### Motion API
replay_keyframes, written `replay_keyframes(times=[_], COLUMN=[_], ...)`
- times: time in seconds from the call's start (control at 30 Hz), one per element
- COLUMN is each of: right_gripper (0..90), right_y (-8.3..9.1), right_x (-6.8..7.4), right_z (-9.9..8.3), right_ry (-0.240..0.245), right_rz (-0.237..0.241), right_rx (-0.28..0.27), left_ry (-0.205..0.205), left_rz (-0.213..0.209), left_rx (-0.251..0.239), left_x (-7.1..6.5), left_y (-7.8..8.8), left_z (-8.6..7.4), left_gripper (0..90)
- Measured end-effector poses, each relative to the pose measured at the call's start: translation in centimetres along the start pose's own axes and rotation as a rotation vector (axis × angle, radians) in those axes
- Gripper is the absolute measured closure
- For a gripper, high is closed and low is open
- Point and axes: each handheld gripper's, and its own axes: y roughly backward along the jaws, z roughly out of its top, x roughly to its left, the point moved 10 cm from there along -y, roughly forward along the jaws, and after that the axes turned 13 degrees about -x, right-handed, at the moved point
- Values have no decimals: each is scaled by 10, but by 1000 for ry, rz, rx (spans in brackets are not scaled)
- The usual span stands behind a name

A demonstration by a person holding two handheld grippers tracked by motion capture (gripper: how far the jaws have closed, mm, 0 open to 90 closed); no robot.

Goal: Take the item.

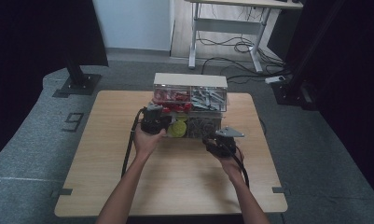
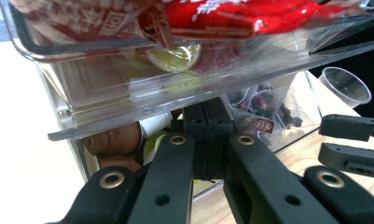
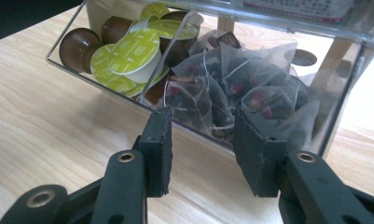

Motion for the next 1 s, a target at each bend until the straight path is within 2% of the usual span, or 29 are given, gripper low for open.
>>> replay_keyframes(times=[0.33, 1.0], right_gripper=[562, 578], right_y=[-12, -33], right_x=[-4, -6], right_z=[2, -4], right_ry=[0, -19], right_rz=[-23, -22], right_rx=[13, 24], left_ry=[4, 2], left_rz=[-8, -6], left_rx=[2, 6], left_x=[-2, -1], left_y=[-1, -3], left_z=[-1, -1], left_gripper=[900, 900])
